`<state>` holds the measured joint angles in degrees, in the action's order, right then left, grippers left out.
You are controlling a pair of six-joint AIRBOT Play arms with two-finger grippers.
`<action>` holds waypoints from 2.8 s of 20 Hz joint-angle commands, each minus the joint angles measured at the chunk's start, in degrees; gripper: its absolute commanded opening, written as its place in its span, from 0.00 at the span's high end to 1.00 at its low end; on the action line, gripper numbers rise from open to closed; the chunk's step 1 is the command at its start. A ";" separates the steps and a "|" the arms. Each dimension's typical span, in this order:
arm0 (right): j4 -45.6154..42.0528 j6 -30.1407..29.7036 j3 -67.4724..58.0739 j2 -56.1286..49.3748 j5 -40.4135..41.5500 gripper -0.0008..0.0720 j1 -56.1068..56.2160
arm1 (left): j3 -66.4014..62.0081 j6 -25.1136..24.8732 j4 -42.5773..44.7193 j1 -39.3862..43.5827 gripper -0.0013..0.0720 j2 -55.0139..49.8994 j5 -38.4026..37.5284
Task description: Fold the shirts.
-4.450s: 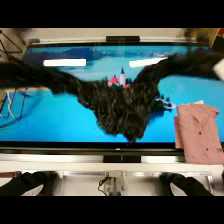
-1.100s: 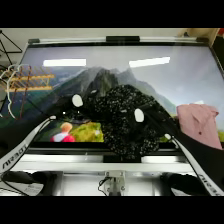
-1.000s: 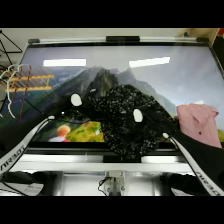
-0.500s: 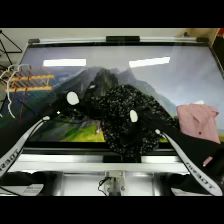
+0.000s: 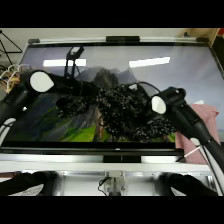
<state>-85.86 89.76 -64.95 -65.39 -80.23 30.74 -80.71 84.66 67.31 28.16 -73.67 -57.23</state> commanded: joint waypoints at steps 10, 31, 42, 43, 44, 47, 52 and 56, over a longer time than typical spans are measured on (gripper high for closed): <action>14.21 -7.91 14.82 -11.32 22.82 0.90 -1.57 | 1.81 1.95 2.21 -0.26 0.91 0.11 -1.90; 6.47 -10.25 -30.60 15.37 -11.72 0.90 -10.64 | -29.83 9.31 13.55 -3.74 0.91 21.84 -19.98; 17.20 -18.93 -1.60 -11.85 12.24 0.90 -19.37 | 4.57 11.10 6.12 -3.32 0.91 -6.60 -0.90; 21.14 -18.82 -1.60 -14.16 12.92 0.90 -21.42 | 4.55 11.06 3.58 -3.32 0.91 -9.55 0.61; 23.98 -18.71 -1.62 -15.80 13.44 0.90 -23.26 | 4.46 11.04 1.75 -3.32 0.91 -11.69 1.97; 23.80 -16.57 -2.29 -16.22 16.85 0.47 -26.84 | 4.46 10.84 -0.09 -3.39 0.91 -13.70 6.58; 14.10 -11.69 -10.03 -9.57 16.44 0.16 -24.92 | -1.25 6.58 -0.09 -4.22 0.91 -13.60 7.96; 10.43 -2.97 -10.58 -5.99 16.68 0.15 -9.01 | -5.18 3.39 -0.07 -4.42 0.91 -13.79 10.03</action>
<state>-71.50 80.18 -74.50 -73.32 -64.14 13.04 -83.46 90.02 67.48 23.97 -87.15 -49.04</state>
